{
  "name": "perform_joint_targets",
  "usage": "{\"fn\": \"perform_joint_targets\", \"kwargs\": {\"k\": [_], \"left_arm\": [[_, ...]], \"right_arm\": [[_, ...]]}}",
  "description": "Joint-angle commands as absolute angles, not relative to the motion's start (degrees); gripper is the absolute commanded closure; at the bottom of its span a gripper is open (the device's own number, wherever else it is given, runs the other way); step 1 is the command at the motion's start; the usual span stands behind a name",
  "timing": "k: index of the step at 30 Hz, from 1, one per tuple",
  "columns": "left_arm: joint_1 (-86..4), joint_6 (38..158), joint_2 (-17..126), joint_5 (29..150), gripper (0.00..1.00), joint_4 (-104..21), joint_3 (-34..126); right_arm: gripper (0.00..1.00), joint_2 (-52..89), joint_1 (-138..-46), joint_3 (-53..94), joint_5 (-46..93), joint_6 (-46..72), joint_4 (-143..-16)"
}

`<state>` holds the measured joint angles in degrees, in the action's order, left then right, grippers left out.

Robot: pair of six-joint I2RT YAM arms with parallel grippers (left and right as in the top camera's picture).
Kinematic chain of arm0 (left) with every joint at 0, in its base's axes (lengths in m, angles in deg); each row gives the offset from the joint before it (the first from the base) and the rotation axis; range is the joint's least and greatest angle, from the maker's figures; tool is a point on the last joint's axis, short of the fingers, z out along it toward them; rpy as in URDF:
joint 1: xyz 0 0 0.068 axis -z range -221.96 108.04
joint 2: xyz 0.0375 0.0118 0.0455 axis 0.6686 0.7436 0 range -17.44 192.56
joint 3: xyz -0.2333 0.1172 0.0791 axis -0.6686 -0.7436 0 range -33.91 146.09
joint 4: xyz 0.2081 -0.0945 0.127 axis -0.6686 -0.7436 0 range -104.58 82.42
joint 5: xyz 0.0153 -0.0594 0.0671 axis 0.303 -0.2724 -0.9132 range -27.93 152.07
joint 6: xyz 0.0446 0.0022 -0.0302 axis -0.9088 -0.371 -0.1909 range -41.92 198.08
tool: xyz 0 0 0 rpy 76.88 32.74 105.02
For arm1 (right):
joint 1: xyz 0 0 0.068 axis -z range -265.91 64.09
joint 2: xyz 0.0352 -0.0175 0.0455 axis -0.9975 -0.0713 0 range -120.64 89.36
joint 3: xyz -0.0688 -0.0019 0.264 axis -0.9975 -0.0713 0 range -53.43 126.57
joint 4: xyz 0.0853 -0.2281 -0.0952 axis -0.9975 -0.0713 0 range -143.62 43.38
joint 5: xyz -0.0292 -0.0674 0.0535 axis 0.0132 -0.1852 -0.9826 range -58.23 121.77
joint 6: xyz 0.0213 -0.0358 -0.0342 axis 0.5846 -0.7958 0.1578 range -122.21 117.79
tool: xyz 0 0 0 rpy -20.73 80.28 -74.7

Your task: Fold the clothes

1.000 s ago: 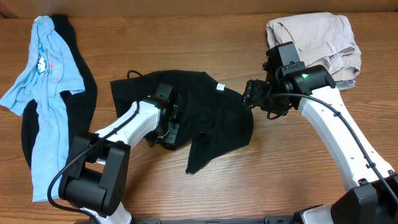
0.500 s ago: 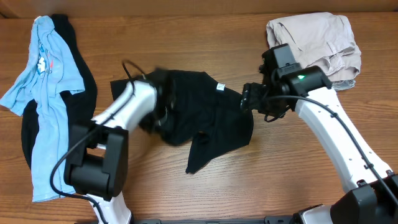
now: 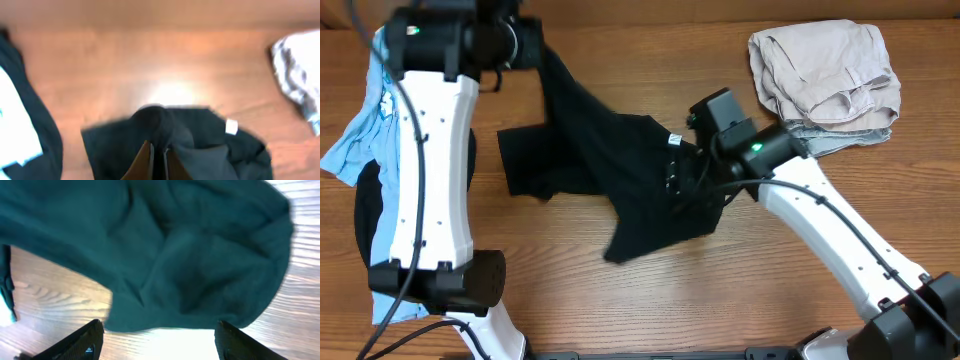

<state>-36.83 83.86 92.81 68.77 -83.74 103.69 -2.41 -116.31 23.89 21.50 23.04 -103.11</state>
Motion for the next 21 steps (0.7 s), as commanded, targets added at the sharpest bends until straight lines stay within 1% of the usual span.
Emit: {"fn": "perform_joint_targets", "kwargs": {"k": [1,5,6,8,13,15,16,18,21], "left_arm": [[-36.81,82.84,91.50,69.05,0.96,-83.34,109.87],[-36.81,83.78,91.50,68.94,0.96,-82.10,112.87],[-36.81,83.93,91.50,68.96,0.96,-81.92,113.13],[-36.81,84.06,91.50,68.94,0.96,-81.88,113.19],[-36.81,84.06,91.50,66.76,0.96,-82.14,113.19],[-36.81,84.08,91.50,64.09,0.96,-82.18,113.19],[-36.81,84.08,91.50,62.73,0.96,-82.32,113.19],[-36.81,84.10,91.50,60.74,0.96,-82.56,113.19],[-36.81,84.08,91.50,59.43,0.96,-82.66,113.19]], "right_arm": [[0.25,-1.67,-119.54,21.72,21.50,23.28,-100.62],[0.26,-3.46,-122.69,19.89,22.31,24.49,-97.04],[0.29,-4.55,-123.30,19.34,23.10,25.53,-96.07],[0.30,-6.83,-124.04,19.06,24.04,27.22,-95.20],[0.32,-14.02,-124.33,19.06,24.70,36.55,-93.67],[0.31,-16.36,-124.31,19.06,24.74,40.94,-93.21],[0.29,-17.38,-124.33,19.06,24.98,42.82,-93.01],[0.25,-18.91,-124.31,19.06,25.79,44.68,-92.80],[0.25,-20.31,-123.89,19.06,25.96,45.91,-92.05]]}}
